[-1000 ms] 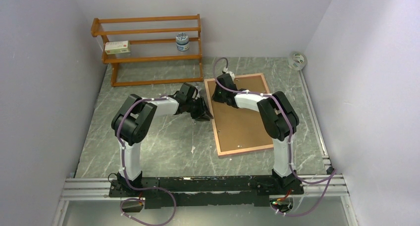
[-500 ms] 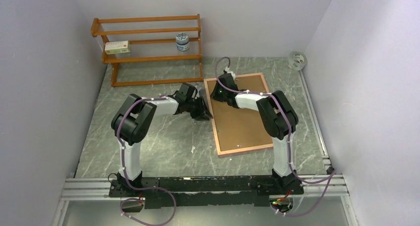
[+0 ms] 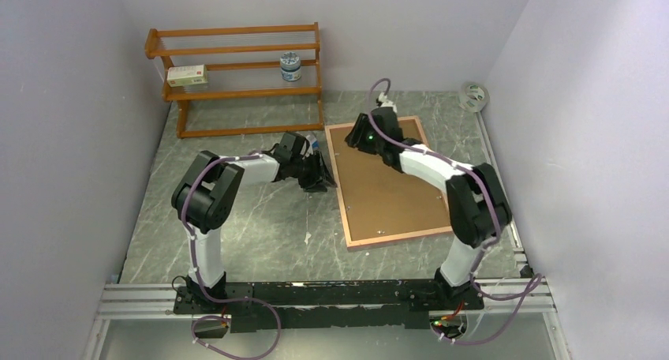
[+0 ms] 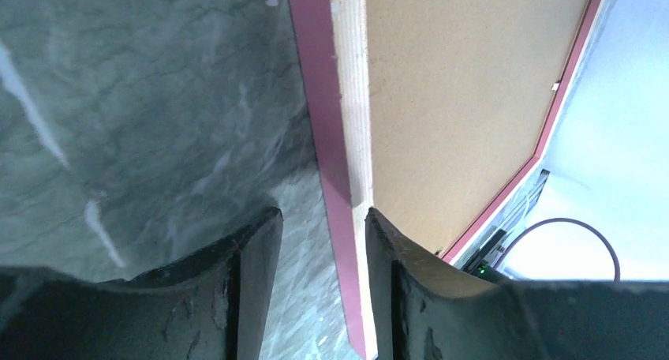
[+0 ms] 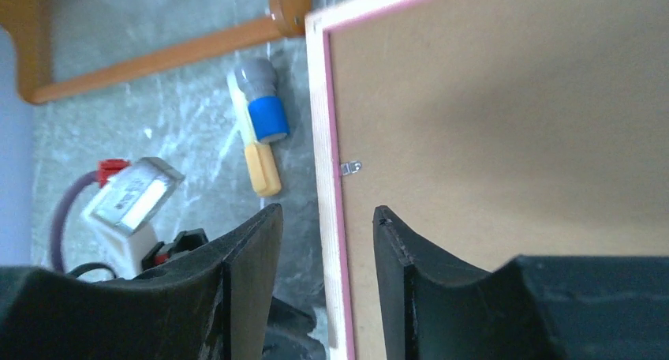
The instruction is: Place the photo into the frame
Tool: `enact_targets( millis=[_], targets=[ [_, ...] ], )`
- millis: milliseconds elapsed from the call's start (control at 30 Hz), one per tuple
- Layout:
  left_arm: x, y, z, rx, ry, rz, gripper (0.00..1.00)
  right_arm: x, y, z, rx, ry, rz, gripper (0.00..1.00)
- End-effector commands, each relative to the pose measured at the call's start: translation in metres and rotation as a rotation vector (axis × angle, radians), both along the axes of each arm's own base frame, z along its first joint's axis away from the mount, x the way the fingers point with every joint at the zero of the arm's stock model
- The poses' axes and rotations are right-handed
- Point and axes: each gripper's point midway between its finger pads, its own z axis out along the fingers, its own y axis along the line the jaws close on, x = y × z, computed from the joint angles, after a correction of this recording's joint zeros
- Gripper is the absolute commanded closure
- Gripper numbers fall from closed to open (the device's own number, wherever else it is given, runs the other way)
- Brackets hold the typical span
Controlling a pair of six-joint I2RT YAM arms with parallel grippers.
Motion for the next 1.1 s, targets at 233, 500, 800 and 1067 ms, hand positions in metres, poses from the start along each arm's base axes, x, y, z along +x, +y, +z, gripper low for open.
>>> enact_targets(
  millis=[233,500,800,1067],
  targets=[
    [-0.042,0.021,-0.017,0.014,0.152,-0.058,0.39,-0.088,-0.026,0.004,0.049,0.174,0.123,0.58],
    [-0.047,0.011,0.013,-0.051,0.086,-0.144,0.40,-0.158,-0.002,-0.009,0.225,0.395,0.294,0.77],
    [-0.037,-0.013,-0.008,-0.084,0.160,-0.164,0.57,-0.180,0.007,-0.036,0.257,0.480,0.401,0.90],
    [-0.042,-0.022,-0.022,-0.111,0.180,-0.185,0.50,-0.175,0.003,-0.068,0.206,0.500,0.379,0.87]
  ],
)
